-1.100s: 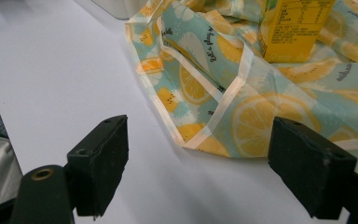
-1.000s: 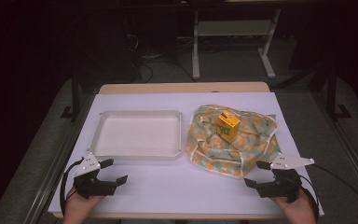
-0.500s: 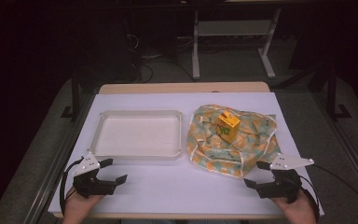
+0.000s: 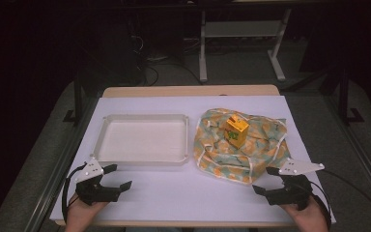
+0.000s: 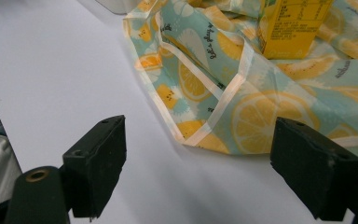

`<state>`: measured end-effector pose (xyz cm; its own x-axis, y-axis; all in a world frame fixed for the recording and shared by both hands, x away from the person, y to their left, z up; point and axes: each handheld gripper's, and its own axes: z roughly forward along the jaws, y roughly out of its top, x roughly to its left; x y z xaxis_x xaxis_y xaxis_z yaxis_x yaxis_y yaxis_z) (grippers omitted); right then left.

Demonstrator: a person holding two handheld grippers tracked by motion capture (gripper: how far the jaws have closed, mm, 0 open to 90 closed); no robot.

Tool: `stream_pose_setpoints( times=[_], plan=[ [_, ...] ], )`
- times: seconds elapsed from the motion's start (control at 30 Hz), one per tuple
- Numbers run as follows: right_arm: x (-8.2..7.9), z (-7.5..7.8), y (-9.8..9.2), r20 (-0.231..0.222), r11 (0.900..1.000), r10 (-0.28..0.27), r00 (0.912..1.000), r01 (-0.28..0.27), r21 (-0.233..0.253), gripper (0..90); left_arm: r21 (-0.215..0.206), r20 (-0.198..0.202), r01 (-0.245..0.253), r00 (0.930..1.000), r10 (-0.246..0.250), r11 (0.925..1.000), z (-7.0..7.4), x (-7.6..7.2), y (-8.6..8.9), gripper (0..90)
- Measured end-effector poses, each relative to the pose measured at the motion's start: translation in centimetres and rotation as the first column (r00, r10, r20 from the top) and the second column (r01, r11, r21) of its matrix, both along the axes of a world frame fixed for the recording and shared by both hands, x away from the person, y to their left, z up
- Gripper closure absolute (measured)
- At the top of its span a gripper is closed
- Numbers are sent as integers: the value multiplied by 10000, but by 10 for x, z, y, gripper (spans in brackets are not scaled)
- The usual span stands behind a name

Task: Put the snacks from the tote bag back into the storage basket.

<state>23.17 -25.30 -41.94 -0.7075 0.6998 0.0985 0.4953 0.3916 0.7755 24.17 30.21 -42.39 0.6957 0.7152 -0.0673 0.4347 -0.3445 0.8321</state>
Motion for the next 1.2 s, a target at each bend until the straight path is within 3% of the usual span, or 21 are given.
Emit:
stream_pose_setpoints(
  times=[0.27, 0.87, 1.2],
  plan=[
    [3, 4, 0, -149, 10000, -62, 9999, 63, 68, 167, -1, -36, 48, 10000, -48, 10000, -1, 0, -1, 147],
    [15, 25, 1, -10, 9999, 95, 10000, -95, -77, 154, -49, -83, 27, 10000, -28, 10000, -1, 0, -2, 147],
    [30, 33, 4, -72, 9997, 123, 9999, -124, -200, 153, -83, -17, 45, 10000, -45, 10000, -1, 1, -1, 147]
  ],
)
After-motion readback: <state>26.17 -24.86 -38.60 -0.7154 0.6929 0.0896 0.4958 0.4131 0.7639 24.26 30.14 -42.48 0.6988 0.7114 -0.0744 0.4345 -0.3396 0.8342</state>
